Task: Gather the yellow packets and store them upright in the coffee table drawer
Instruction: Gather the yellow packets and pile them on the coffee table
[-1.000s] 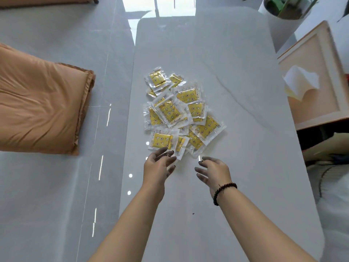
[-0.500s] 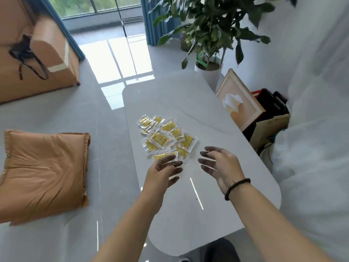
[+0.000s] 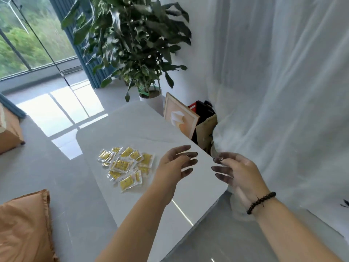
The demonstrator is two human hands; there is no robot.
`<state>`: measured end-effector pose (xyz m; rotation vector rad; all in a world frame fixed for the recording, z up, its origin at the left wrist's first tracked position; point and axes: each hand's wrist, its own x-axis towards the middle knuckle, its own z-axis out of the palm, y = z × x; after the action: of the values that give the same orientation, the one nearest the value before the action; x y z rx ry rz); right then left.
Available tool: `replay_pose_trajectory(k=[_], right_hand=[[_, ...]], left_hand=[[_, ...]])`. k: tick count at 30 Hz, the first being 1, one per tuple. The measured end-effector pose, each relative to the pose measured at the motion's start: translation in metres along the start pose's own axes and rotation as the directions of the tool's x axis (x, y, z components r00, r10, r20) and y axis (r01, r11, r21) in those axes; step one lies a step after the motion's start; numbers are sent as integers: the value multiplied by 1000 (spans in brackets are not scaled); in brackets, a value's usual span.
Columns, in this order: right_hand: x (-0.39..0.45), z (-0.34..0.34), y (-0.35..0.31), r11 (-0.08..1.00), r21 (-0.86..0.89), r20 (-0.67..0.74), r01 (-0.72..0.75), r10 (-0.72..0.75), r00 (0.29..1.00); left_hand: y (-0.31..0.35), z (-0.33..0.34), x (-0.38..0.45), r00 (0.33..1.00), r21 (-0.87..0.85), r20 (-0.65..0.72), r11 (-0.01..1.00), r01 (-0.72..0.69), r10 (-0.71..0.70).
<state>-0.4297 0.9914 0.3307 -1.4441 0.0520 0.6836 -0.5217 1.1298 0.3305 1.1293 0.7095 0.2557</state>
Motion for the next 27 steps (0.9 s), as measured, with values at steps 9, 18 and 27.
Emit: replay_pose_trajectory(k=[9, 18, 27], right_hand=[[-79, -195, -13, 980, 153, -302, 125, -74, 950], [-193, -403, 1, 971, 157, -555, 181, -65, 829], [-281, -542, 27, 938, 241, -746, 249, 15, 666]], left_hand=[[-58, 175, -54, 960, 153, 269, 988, 34, -75], [-156, 363, -149, 851, 205, 490, 974, 100, -190], [-230, 496, -233, 695, 367, 644, 927, 84, -318]])
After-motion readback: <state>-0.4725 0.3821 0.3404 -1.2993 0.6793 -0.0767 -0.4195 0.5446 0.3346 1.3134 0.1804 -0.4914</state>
